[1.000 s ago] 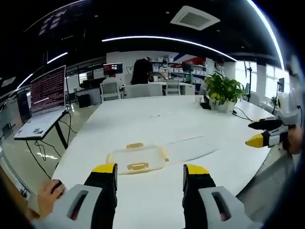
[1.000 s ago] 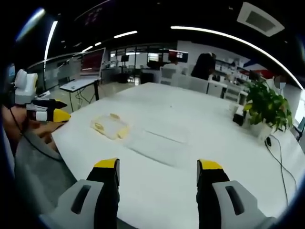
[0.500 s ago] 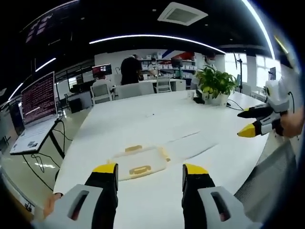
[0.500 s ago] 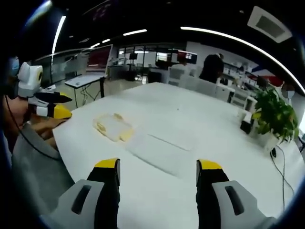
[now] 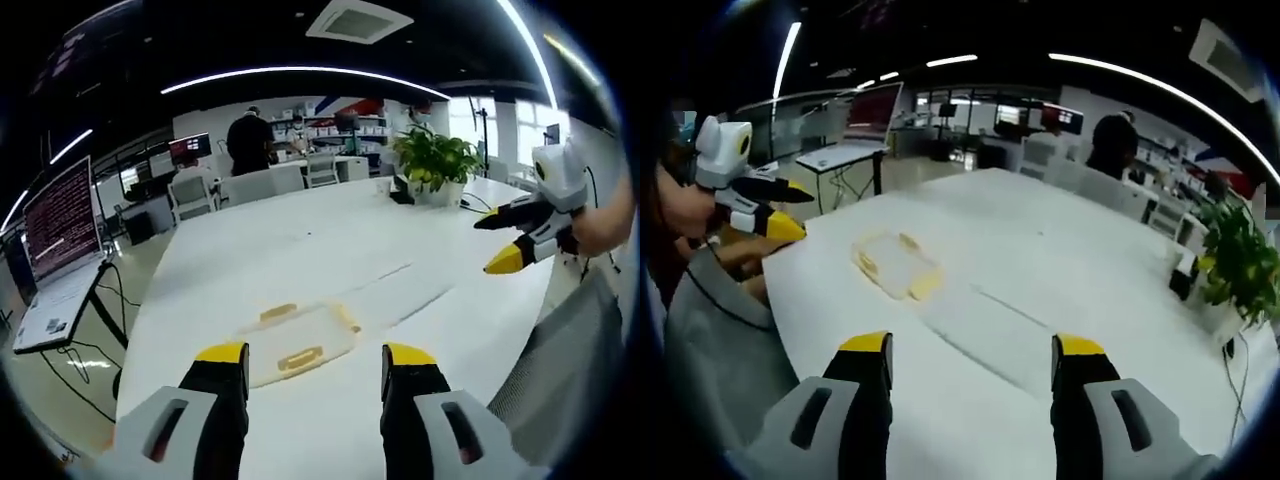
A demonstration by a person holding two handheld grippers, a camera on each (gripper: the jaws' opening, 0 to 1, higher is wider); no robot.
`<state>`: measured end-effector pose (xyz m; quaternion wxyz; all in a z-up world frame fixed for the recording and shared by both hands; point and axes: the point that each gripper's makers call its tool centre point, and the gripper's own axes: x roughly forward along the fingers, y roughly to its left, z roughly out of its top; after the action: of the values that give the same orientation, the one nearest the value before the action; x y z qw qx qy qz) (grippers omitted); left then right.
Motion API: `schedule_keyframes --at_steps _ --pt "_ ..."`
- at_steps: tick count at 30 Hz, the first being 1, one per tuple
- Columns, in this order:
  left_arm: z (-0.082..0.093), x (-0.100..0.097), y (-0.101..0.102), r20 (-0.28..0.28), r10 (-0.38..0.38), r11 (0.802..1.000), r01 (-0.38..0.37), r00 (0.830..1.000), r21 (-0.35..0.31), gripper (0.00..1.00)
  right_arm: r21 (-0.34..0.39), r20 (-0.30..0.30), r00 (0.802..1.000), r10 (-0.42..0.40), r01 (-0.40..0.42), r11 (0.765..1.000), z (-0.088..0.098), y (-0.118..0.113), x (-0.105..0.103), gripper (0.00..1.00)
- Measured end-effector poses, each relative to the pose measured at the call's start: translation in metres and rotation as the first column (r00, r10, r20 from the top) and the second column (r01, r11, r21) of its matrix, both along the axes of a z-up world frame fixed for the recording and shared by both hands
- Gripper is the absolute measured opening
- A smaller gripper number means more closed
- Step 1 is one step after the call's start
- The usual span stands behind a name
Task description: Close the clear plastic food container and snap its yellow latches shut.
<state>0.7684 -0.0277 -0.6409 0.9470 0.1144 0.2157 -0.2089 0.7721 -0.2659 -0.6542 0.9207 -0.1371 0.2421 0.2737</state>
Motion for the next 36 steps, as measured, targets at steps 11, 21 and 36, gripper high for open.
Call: schedule_keyframes --at_steps 11,21,36 --pt "-0.002 0.015 0.007 -0.002 -0.082 0.996 0.083 0.997 0.033 0.47 -0.033 -0.001 0.996 0.093 -0.093 0.995 0.004 0.026 0.010 0.61" --pt "0.005 0.040 0.026 0.014 -0.136 0.990 0.135 0.991 0.037 0.46 -0.050 -0.014 0.985 0.169 -0.170 0.984 0.013 0.051 0.027 0.61" --pt "-0.006 0.072 0.040 -0.035 -0.261 0.963 0.262 0.965 0.054 0.45 -0.119 -0.037 0.948 0.316 -0.318 0.941 0.008 0.097 0.055 0.60"
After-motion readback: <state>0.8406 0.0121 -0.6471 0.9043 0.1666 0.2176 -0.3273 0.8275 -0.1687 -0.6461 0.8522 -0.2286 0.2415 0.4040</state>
